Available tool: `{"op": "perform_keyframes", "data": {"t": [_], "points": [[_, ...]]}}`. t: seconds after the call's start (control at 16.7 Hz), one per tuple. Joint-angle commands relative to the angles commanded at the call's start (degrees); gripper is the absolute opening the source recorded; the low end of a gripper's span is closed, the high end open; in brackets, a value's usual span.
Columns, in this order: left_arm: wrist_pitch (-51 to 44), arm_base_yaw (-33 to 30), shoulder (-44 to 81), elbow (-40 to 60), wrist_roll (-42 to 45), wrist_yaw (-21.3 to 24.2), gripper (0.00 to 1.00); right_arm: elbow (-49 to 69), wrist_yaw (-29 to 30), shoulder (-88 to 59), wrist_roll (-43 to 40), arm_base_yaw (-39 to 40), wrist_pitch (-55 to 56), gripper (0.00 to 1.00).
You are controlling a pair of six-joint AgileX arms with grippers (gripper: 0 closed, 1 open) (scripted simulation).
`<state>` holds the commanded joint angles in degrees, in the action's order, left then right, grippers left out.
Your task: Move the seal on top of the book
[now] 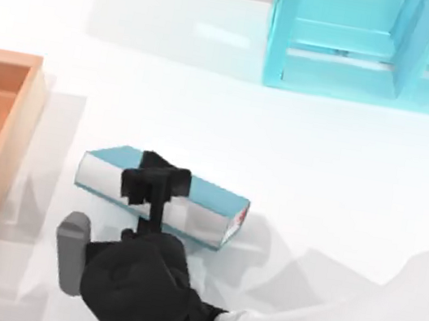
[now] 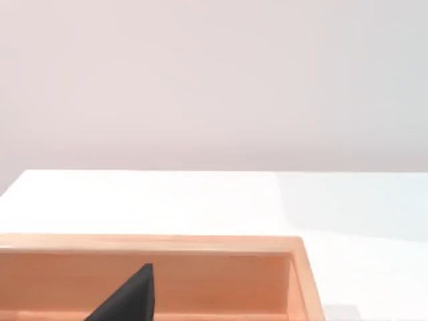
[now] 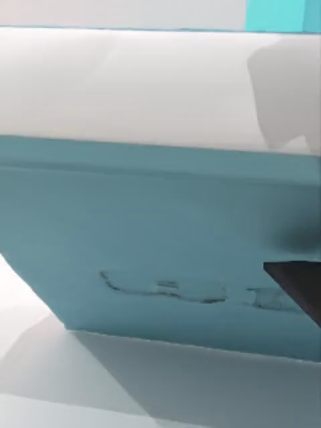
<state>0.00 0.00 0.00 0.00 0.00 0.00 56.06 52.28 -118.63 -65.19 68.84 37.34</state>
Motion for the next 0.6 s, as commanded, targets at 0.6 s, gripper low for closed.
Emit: {"op": "perform_keyframes", "data": {"t": [0.6], "points": [[0.0, 0.0, 0.0, 0.0, 0.0, 0.0, 1.00, 0.4, 4.0, 1.1, 6.2, 4.7, -6.4, 1.00]]}}
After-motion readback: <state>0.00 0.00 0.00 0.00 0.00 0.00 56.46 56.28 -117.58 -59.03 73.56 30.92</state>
